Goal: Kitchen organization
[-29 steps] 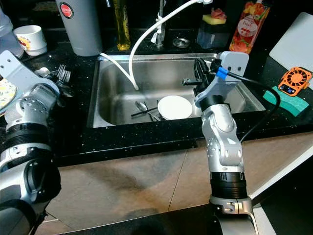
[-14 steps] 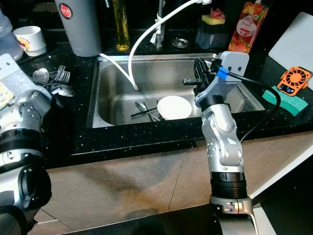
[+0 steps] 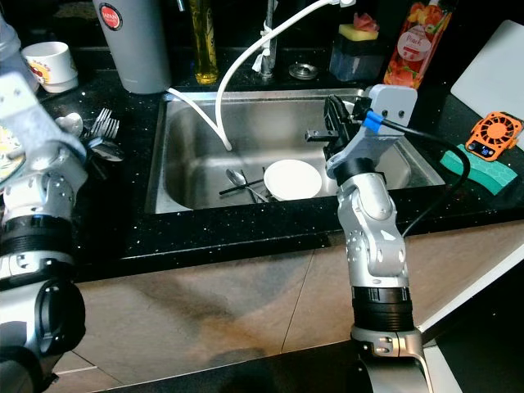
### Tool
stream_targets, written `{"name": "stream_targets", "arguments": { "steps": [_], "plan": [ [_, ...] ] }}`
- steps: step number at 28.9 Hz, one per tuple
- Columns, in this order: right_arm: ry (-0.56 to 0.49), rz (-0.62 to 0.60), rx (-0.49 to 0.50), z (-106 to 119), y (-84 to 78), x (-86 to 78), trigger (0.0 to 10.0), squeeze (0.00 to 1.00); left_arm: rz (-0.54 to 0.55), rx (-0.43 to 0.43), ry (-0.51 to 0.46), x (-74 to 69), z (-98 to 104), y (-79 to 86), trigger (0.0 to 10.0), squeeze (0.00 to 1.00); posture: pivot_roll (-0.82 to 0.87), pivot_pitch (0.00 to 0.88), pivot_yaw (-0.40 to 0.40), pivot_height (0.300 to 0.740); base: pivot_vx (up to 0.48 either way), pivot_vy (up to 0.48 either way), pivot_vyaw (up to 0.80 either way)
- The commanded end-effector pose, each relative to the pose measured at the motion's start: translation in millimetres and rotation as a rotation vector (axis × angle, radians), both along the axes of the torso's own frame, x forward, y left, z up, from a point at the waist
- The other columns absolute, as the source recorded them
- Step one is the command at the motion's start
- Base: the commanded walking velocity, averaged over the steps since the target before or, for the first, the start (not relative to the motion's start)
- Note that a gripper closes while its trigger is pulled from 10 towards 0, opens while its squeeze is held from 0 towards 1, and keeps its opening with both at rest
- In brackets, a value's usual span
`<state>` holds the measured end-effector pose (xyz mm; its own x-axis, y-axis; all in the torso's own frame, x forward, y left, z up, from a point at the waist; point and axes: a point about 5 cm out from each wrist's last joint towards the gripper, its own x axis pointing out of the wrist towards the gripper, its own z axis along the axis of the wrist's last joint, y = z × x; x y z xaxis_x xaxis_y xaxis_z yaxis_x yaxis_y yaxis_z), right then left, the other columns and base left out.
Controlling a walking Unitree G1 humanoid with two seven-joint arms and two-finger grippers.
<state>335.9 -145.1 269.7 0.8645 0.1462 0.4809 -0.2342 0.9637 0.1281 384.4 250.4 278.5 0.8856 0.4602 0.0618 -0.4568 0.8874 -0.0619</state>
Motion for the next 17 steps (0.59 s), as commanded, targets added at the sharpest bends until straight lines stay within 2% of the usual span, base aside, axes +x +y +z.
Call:
{"name": "stream_targets", "arguments": {
  "steps": [1,4,7,8,9,13,17],
  "plan": [
    [0.004,-0.002,0.005,1,-1.4,1.0,10.0,0.0,-0.016,0.073,0.016,0.4,4,-2.7,10.0,0.0,0.12,0.045,-0.039,0.74,0.0,0.0,0.0],
    [0.005,-0.005,0.006,0,-1.9,0.2,10.0,0.0,-0.063,0.152,0.064,-1.3,4,-4.0,10.0,0.0,0.12,0.049,-0.033,0.74,0.0,0.0,0.0],
    [0.009,-0.008,0.008,-2,-2.9,0.2,10.0,0.0,-0.057,0.08,0.085,-6.1,-2,1.3,10.0,0.0,0.12,0.049,-0.033,0.74,0.0,0.0,0.0],
    [0.01,-0.008,0.008,-2,-2.8,0.1,10.0,0.0,-0.06,0.039,0.089,-7.7,-5,2.0,10.0,0.24,0.13,0.059,-0.03,0.74,0.0,0.0,0.0],
    [0.011,-0.007,0.009,-2,-2.6,0.2,10.0,0.0,-0.06,0.002,0.092,-9.3,-10,2.4,10.0,1.0,0.13,0.061,-0.031,0.74,0.0,0.0,0.0],
    [0.012,-0.003,0.012,-2,-1.0,1.1,10.0,0.0,-0.063,-0.068,0.128,-11.0,-25,1.4,10.0,1.0,0.13,0.062,-0.036,0.74,0.0,0.0,0.0],
    [0.011,0.001,0.013,-1,0.0,1.9,10.0,0.0,-0.114,-0.126,0.184,-7.2,-38,-4.5,10.0,1.0,0.13,0.062,-0.036,0.74,0.0,0.0,0.0]
  ]
}}
